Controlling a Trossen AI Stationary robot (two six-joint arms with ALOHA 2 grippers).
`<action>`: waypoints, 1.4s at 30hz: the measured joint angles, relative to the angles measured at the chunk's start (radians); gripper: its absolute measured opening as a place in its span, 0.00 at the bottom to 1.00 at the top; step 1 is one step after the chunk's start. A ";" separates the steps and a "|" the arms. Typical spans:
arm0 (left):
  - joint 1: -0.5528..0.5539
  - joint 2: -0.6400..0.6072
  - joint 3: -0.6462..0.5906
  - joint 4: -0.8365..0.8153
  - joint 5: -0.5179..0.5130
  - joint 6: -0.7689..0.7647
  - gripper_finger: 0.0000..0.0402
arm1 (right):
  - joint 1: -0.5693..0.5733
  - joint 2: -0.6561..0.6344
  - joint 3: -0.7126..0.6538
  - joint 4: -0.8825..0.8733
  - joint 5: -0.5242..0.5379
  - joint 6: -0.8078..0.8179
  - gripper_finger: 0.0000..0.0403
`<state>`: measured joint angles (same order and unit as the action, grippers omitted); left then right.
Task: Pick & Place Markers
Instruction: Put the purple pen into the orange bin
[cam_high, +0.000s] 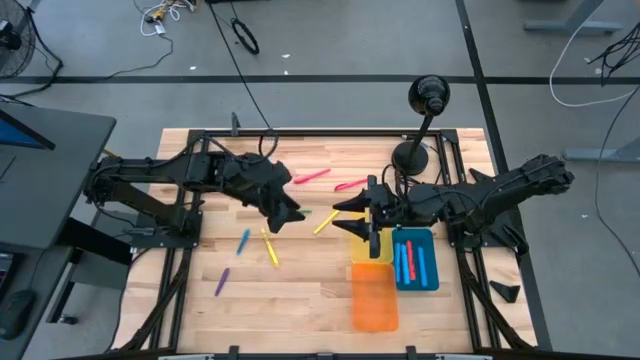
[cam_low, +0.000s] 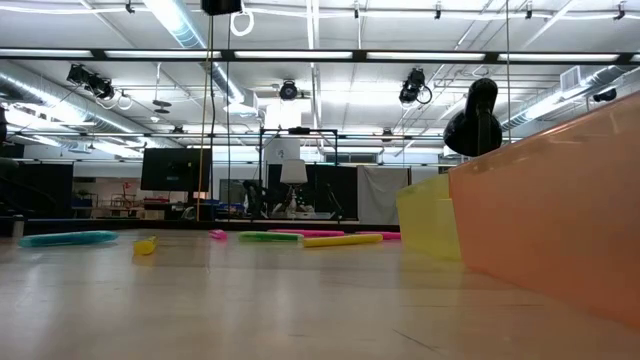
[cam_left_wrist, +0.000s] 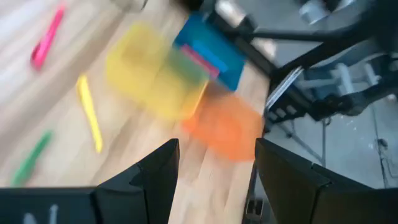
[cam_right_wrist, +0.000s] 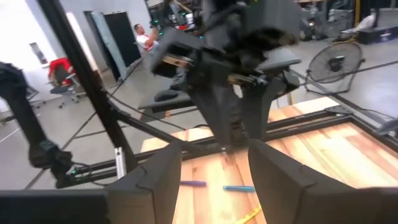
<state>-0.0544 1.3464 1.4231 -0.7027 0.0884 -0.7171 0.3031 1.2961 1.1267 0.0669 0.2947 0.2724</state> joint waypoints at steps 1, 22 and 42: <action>0.000 0.000 0.000 -0.031 0.008 -0.023 0.54 | 0.000 0.000 0.000 0.000 -0.011 -0.001 0.46; -0.154 0.000 -0.005 -0.656 -0.011 -0.488 0.54 | -0.002 0.000 0.000 -0.008 -0.079 -0.074 0.46; -0.397 -0.014 -0.350 -0.480 -0.069 -0.728 0.54 | -0.002 0.000 0.000 0.006 -0.079 -0.072 0.46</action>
<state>-0.4513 1.3319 1.0726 -1.1823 0.0191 -1.4455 0.3008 1.2964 1.1267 0.0730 0.2161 0.2001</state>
